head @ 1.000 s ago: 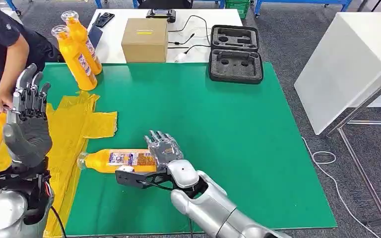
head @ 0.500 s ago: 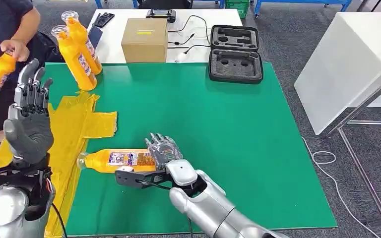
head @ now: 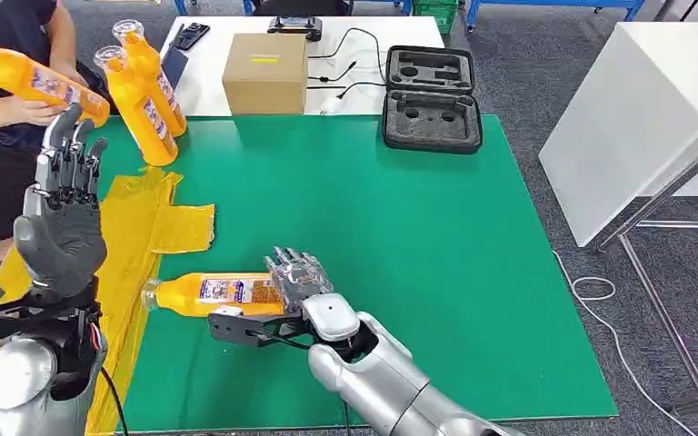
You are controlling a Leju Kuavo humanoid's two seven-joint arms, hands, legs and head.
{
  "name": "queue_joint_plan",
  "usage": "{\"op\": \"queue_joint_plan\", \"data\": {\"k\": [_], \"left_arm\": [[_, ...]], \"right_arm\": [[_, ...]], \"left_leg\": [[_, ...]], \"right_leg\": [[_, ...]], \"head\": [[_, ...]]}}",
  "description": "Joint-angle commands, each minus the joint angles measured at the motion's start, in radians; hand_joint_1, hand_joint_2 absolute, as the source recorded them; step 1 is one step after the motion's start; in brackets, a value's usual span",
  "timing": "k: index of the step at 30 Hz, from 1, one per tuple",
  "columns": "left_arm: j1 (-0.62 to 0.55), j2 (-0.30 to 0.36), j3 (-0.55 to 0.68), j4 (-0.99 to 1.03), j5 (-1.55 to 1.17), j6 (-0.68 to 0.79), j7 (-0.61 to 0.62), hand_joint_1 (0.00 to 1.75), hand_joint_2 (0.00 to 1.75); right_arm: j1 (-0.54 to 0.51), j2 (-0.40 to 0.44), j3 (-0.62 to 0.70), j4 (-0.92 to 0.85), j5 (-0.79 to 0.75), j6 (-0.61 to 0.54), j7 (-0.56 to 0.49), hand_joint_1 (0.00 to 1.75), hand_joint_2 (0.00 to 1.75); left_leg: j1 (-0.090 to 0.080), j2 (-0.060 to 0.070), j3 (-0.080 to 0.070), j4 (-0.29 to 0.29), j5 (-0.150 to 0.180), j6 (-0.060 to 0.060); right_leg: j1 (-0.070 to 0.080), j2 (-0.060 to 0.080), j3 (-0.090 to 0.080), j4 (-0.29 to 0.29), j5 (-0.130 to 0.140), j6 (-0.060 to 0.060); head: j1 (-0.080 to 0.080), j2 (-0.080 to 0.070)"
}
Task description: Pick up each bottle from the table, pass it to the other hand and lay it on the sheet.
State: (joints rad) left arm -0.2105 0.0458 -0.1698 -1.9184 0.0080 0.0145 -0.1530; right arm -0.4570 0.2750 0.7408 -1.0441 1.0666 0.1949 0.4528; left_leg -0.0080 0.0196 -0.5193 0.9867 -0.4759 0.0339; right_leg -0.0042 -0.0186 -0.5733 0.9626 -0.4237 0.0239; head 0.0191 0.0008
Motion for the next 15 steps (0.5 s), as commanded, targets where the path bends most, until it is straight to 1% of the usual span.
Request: {"op": "queue_joint_plan", "data": {"k": [1, 13, 15], "left_arm": [[-0.069, -0.006, -0.046, 0.058, 0.010, -0.007, 0.002, 0.00, 0.00], [-0.055, 0.012, -0.052, 0.049, 0.030, -0.013, -0.012, 0.00, 0.00], [-0.050, 0.015, -0.054, 0.050, 0.033, -0.015, -0.019, 0.00, 0.00]], "right_arm": [[-0.007, -0.060, 0.003, 0.002, 0.012, 0.016, 0.023, 0.00, 1.75], [0.002, -0.068, 0.014, -0.002, 0.043, 0.023, 0.031, 0.00, 1.75], [0.002, -0.069, 0.018, -0.002, 0.050, 0.023, 0.032, 0.00, 1.75]], "left_leg": [[0.001, -0.005, 0.002, -0.001, 0.000, -0.002], [0.000, -0.003, 0.001, -0.001, 0.000, -0.002], [0.001, -0.004, 0.003, -0.001, -0.001, -0.004]], "right_leg": [[0.000, -0.003, 0.003, -0.001, -0.001, 0.000], [0.000, -0.001, 0.002, -0.001, 0.000, 0.000], [0.000, -0.001, 0.004, -0.001, -0.001, -0.001]], "head": [[0.000, 0.000], [0.000, 0.000], [0.000, 0.000]]}}
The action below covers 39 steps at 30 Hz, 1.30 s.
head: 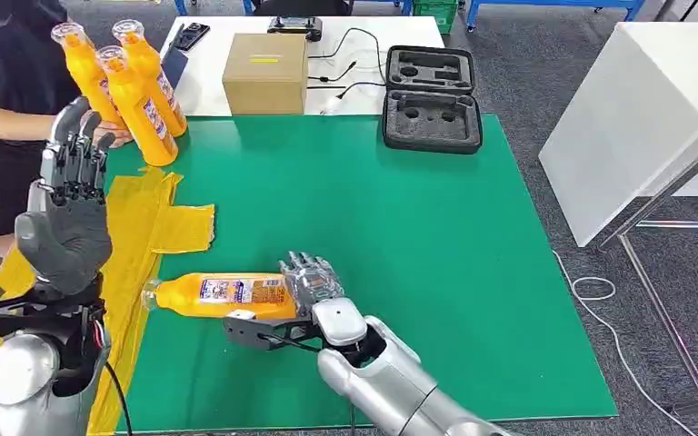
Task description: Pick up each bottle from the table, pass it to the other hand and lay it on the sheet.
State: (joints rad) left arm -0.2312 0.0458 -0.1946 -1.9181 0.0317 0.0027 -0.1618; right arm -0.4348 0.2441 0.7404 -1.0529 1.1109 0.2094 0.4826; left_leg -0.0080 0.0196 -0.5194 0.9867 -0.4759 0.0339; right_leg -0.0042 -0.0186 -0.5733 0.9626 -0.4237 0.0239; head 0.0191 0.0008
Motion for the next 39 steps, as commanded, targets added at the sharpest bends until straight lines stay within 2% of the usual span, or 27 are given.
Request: {"op": "queue_joint_plan", "data": {"k": [1, 29, 39], "left_arm": [[-0.029, 0.016, -0.030, 0.050, 0.010, -0.003, -0.011, 0.00, 0.00], [0.030, 0.005, -0.033, -0.003, 0.010, 0.001, -0.040, 0.00, 0.00], [0.059, 0.045, -0.051, 0.001, 0.035, 0.004, -0.089, 0.00, 0.00]], "right_arm": [[-0.021, -0.038, 0.018, 0.007, 0.008, 0.008, 0.002, 0.00, 1.75], [-0.042, -0.020, 0.049, 0.040, 0.014, -0.010, -0.016, 0.00, 1.75], [-0.058, -0.012, 0.074, 0.091, 0.000, -0.043, -0.043, 0.00, 1.75]], "left_leg": [[0.001, -0.003, 0.001, 0.000, 0.000, -0.002], [0.000, -0.001, 0.002, -0.001, -0.001, -0.002], [0.001, -0.001, 0.001, -0.001, 0.000, -0.002]], "right_leg": [[0.000, -0.001, 0.002, -0.001, -0.001, 0.000], [0.000, 0.001, 0.002, 0.000, -0.001, 0.000], [0.000, 0.001, 0.002, 0.000, 0.000, -0.001]], "head": [[0.000, 0.000], [0.000, 0.000], [0.000, 0.000]]}}
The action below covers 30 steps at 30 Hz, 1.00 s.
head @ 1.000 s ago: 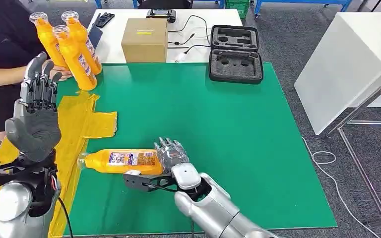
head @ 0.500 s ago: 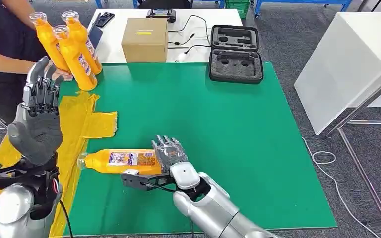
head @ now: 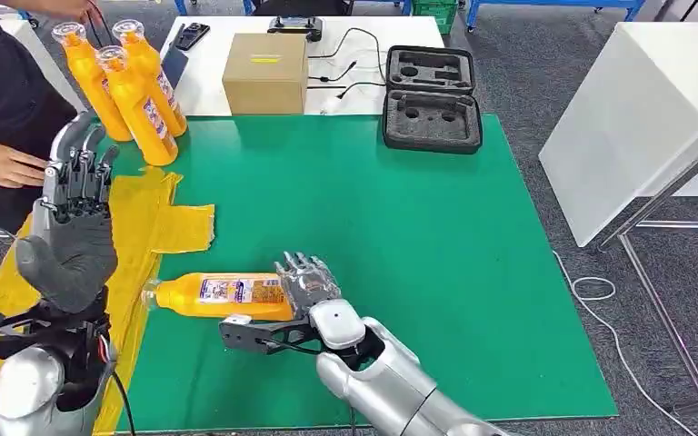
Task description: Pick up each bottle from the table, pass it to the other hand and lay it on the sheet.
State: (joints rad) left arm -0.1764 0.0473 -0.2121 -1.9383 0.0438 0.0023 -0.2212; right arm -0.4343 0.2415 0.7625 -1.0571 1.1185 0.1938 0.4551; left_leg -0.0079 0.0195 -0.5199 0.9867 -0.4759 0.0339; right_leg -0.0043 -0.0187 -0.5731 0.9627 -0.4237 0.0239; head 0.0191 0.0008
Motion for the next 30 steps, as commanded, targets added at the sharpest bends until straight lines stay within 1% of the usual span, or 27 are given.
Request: {"op": "queue_joint_plan", "data": {"k": [1, 7, 12, 21, 22, 23, 24, 25, 26, 30], "left_arm": [[0.004, 0.044, -0.034, 0.022, 0.023, 0.004, -0.030, 0.00, 0.00], [-0.005, 0.035, -0.045, 0.031, 0.030, 0.005, -0.033, 0.00, 0.00], [-0.006, 0.033, -0.046, 0.031, 0.033, 0.004, -0.033, 0.00, 0.00], [-0.013, 0.026, -0.053, 0.029, 0.035, -0.004, -0.031, 0.00, 0.00], [-0.018, 0.024, -0.056, 0.029, 0.035, -0.005, -0.030, 0.00, 0.00], [-0.022, 0.024, -0.058, 0.029, 0.036, -0.007, -0.028, 0.00, 0.00], [-0.028, 0.022, -0.060, 0.029, 0.036, -0.008, -0.027, 0.00, 0.00], [-0.033, 0.019, -0.061, 0.027, 0.038, -0.011, -0.022, 0.00, 0.00], [-0.035, 0.016, -0.061, 0.024, 0.040, -0.014, -0.018, 0.00, 0.00], [-0.045, -0.001, -0.070, 0.010, 0.035, -0.032, 0.005, 0.00, 0.00]], "right_arm": [[-0.059, -0.009, 0.052, 0.095, -0.008, -0.028, -0.016, 0.00, 1.75], [-0.070, -0.006, 0.060, 0.111, -0.011, -0.043, -0.017, 0.00, 1.75], [-0.074, -0.006, 0.062, 0.116, -0.015, -0.044, -0.016, 0.00, 1.75], [-0.083, -0.011, 0.078, 0.125, -0.029, -0.042, -0.011, 0.00, 1.75], [-0.084, -0.013, 0.081, 0.126, -0.034, -0.039, -0.010, 0.17, 1.75], [-0.085, -0.017, 0.084, 0.127, -0.037, -0.035, -0.008, 1.71, 1.75], [-0.089, -0.021, 0.093, 0.134, -0.040, -0.025, -0.004, 1.75, 1.75], [-0.091, -0.025, 0.099, 0.139, -0.043, -0.022, -0.002, 1.75, 1.75], [-0.094, -0.028, 0.104, 0.148, -0.042, -0.019, -0.001, 1.75, 1.75], [-0.122, -0.029, 0.132, 0.241, -0.051, -0.022, 0.006, 1.75, 1.75]], "left_leg": [[0.000, 0.000, 0.002, -0.001, 0.000, -0.002], [0.001, -0.002, 0.004, -0.001, -0.001, -0.003], [0.000, -0.001, 0.001, -0.001, 0.000, -0.001], [0.000, -0.002, 0.003, -0.001, -0.001, -0.003], [0.001, -0.002, 0.004, -0.001, -0.001, -0.003], [0.000, -0.002, 0.002, 0.000, 0.000, -0.002], [0.001, -0.002, 0.002, 0.000, 0.000, -0.002], [0.001, -0.003, 0.004, -0.001, -0.001, -0.004], [0.001, -0.003, 0.002, 0.000, 0.000, -0.002], [0.001, -0.003, 0.002, 0.000, 0.000, -0.002]], "right_leg": [[0.000, 0.001, 0.001, -0.001, 0.000, 0.000], [0.000, 0.001, 0.003, -0.001, -0.001, -0.001], [0.000, 0.000, 0.001, 0.000, 0.000, 0.000], [0.000, 0.001, 0.003, 0.000, -0.001, -0.001], [0.000, 0.001, 0.003, 0.000, -0.001, -0.001], [0.000, 0.000, 0.002, 0.000, -0.001, -0.001], [0.000, 0.000, 0.002, 0.000, -0.001, -0.001], [0.000, 0.001, 0.004, 0.000, -0.001, -0.001], [0.000, -0.001, 0.002, 0.000, -0.001, -0.001], [0.000, -0.001, 0.002, -0.001, -0.001, 0.000]], "head": [[0.000, 0.000], [0.000, 0.000], [0.000, 0.000], [0.000, 0.000], [0.000, 0.000], [0.000, 0.000], [0.000, 0.000], [0.000, 0.000], [0.000, 0.000], [0.000, 0.000]]}}
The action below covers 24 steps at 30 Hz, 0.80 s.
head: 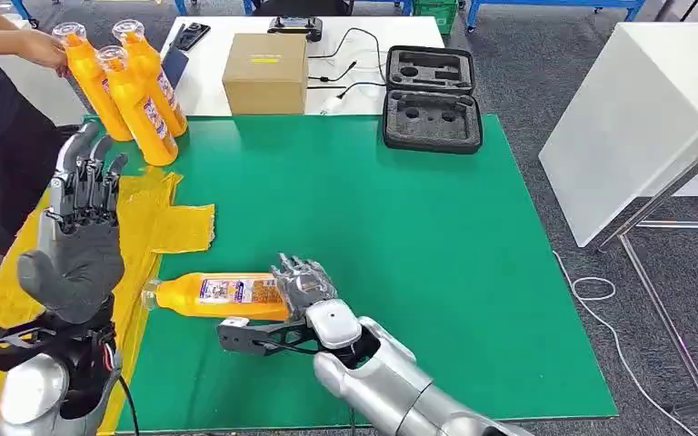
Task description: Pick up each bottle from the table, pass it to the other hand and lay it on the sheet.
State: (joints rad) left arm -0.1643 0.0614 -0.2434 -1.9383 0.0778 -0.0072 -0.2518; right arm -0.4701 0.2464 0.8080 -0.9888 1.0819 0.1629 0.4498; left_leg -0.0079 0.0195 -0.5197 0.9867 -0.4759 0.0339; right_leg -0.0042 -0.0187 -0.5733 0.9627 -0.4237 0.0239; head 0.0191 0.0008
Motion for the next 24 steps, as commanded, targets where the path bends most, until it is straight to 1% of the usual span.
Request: {"op": "queue_joint_plan", "data": {"k": [1, 2, 3, 4, 5, 6, 8, 10, 12, 13, 18, 22, 24], "left_arm": [[-0.060, -0.017, -0.041, 0.010, 0.001, -0.025, 0.038, 0.00, 0.00], [-0.063, -0.020, -0.043, 0.010, 0.000, -0.027, 0.041, 0.00, 0.00], [-0.077, -0.026, -0.045, 0.016, 0.003, -0.031, 0.045, 0.00, 0.00], [-0.107, -0.038, -0.051, 0.022, 0.017, -0.041, 0.066, 0.00, 0.00], [-0.114, -0.041, -0.054, 0.022, 0.019, -0.042, 0.071, 0.00, 0.00], [-0.134, -0.048, -0.059, 0.028, 0.021, -0.042, 0.082, 0.00, 0.00], [-0.149, -0.050, -0.066, 0.039, 0.023, -0.043, 0.087, 0.00, 0.00], [-0.156, -0.053, -0.069, 0.049, 0.026, -0.043, 0.086, 0.00, 0.00], [-0.160, -0.057, -0.069, 0.052, 0.030, -0.042, 0.085, 0.00, 0.00], [-0.160, -0.056, -0.069, 0.052, 0.030, -0.042, 0.085, 0.00, 0.00], [-0.156, -0.053, -0.063, 0.049, 0.040, -0.041, 0.080, 0.00, 0.00], [-0.158, -0.052, -0.058, 0.046, 0.044, -0.040, 0.078, 0.00, 0.00], [-0.158, -0.052, -0.058, 0.046, 0.044, -0.040, 0.078, 0.00, 0.00]], "right_arm": [[-0.091, -0.035, 0.088, 0.191, -0.015, 0.008, 0.009, 1.75, 1.75], [-0.095, -0.033, 0.087, 0.217, -0.017, 0.007, 0.012, 1.75, 1.75], [-0.110, -0.022, 0.089, 0.255, -0.015, 0.003, 0.017, 1.59, 1.75], [-0.133, 0.002, 0.073, 0.345, -0.024, -0.005, 0.034, 0.14, 1.75], [-0.139, 0.006, 0.069, 0.375, -0.024, -0.020, 0.032, 0.00, 1.75], [-0.159, 0.019, 0.069, 0.443, -0.016, -0.050, 0.024, 0.00, 1.75], [-0.180, 0.032, 0.063, 0.520, -0.012, -0.066, 0.017, 0.00, 1.75], [-0.192, 0.041, 0.056, 0.558, -0.010, -0.073, 0.015, 0.00, 1.75], [-0.200, 0.046, 0.054, 0.573, -0.009, -0.074, 0.015, 0.00, 1.75], [-0.204, 0.048, 0.052, 0.574, -0.009, -0.072, 0.015, 0.00, 1.75], [-0.219, 0.065, 0.060, 0.598, 0.005, -0.066, 0.012, 0.00, 1.75], [-0.220, 0.069, 0.059, 0.602, 0.006, -0.064, 0.010, 0.00, 1.75], [-0.220, 0.069, 0.059, 0.602, 0.006, -0.064, 0.010, 0.00, 1.75]], "left_leg": [[0.001, -0.003, 0.002, 0.000, 0.000, -0.002], [0.001, -0.004, 0.003, -0.001, 0.000, -0.003], [0.001, -0.004, 0.003, -0.001, 0.000, -0.002], [0.001, -0.005, 0.004, -0.001, 0.000, -0.003], [0.001, -0.004, 0.003, -0.001, 0.000, -0.002], [0.001, -0.005, 0.004, -0.001, 0.000, -0.003], [0.001, -0.007, 0.004, 0.000, 0.001, -0.003], [0.000, -0.004, 0.004, -0.001, 0.001, -0.001], [0.000, -0.004, 0.004, 0.000, 0.001, -0.002], [0.001, -0.002, 0.004, 0.000, 0.001, -0.001], [0.000, -0.004, 0.005, -0.001, 0.001, -0.002], [0.000, -0.001, 0.005, 0.000, 0.001, -0.001], [0.001, -0.005, 0.006, -0.001, 0.002, -0.004]], "right_leg": [[0.000, -0.001, 0.003, -0.001, -0.001, 0.000], [0.000, -0.001, 0.004, -0.001, -0.001, 0.000], [0.001, -0.001, 0.004, -0.002, -0.001, 0.000], [0.000, -0.001, 0.005, -0.002, -0.001, -0.001], [0.000, -0.002, 0.004, -0.001, 0.000, 0.000], [0.001, -0.002, 0.005, -0.001, 0.000, -0.001], [0.000, -0.004, 0.005, -0.001, 0.000, -0.001], [0.000, -0.002, 0.005, -0.001, 0.000, -0.001], [0.000, -0.002, 0.005, -0.001, 0.001, 0.000], [0.000, -0.001, 0.004, -0.001, 0.003, -0.002], [0.000, -0.001, 0.005, -0.001, 0.002, -0.003], [0.000, -0.001, 0.004, -0.001, 0.002, -0.002], [0.001, -0.001, 0.005, -0.001, 0.002, -0.003]], "head": [[0.000, 0.000], [0.000, 0.000], [0.000, 0.000], [0.000, 0.000], [0.000, 0.000], [0.000, 0.000], [0.000, 0.000], [0.000, 0.000], [0.000, 0.000], [-0.001, 0.000], [0.000, 0.000], [0.000, 0.000], [0.000, 0.000]]}}
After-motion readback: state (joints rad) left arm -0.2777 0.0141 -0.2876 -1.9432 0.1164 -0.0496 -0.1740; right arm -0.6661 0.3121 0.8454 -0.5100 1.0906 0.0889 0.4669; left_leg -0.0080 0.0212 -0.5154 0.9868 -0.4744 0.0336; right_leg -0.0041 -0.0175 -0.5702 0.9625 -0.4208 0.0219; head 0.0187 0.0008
